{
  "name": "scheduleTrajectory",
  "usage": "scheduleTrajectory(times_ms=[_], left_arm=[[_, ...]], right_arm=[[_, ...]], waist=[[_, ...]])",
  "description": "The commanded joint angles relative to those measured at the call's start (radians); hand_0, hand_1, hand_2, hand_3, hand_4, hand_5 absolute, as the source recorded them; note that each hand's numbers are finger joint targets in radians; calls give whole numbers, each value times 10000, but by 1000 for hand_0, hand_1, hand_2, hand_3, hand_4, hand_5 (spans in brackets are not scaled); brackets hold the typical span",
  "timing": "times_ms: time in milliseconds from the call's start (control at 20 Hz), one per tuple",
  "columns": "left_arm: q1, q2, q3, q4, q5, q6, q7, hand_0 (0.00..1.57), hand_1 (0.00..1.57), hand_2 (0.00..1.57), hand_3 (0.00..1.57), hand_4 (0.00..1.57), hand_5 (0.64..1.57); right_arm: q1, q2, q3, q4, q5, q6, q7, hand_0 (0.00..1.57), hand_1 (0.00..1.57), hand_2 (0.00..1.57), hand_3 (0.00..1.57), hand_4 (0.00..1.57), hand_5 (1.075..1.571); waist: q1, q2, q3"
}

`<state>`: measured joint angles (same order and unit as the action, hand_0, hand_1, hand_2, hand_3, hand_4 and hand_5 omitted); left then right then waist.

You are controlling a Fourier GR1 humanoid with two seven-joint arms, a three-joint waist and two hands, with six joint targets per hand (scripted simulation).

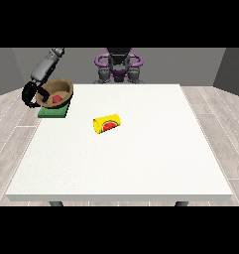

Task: Pick the cup and pour the ball into the bowl, then pick the bowl and place it on the pad

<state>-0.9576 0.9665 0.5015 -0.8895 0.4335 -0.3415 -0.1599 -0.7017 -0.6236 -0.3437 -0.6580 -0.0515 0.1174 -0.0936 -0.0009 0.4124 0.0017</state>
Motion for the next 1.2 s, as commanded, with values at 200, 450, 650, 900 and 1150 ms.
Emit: scheduleTrajectory(times_ms=[200,450,650,900,1150], left_arm=[[-281,296,149,-993,611,358,1012,0,0,0,0,0,1532],[113,-135,46,-1199,632,545,861,0,0,0,0,0,1529],[526,-23,75,-320,473,-82,242,0,0,0,0,0,1532],[595,-379,-252,-265,177,281,12,0,0,0,0,0,1531],[518,65,-10,-513,435,134,212,0,0,0,0,0,1525]], right_arm=[[-96,-619,-345,1321,133,267,-1464,1571,1571,1571,321,1282,1556],[-525,-1199,-375,1600,82,867,-991,1571,1571,1571,705,1256,1559],[-256,-1176,30,1206,385,904,-592,1571,1571,1571,1032,1229,1569],[-502,-329,375,1010,652,72,-129,1571,1571,1571,1159,1200,1570],[-185,-227,-93,1641,221,408,-799,1571,1571,1571,1130,1117,1568]], waist=[[29,423,3],[145,114,-9],[39,-287,-21],[9,-647,-17],[33,-253,-9]])
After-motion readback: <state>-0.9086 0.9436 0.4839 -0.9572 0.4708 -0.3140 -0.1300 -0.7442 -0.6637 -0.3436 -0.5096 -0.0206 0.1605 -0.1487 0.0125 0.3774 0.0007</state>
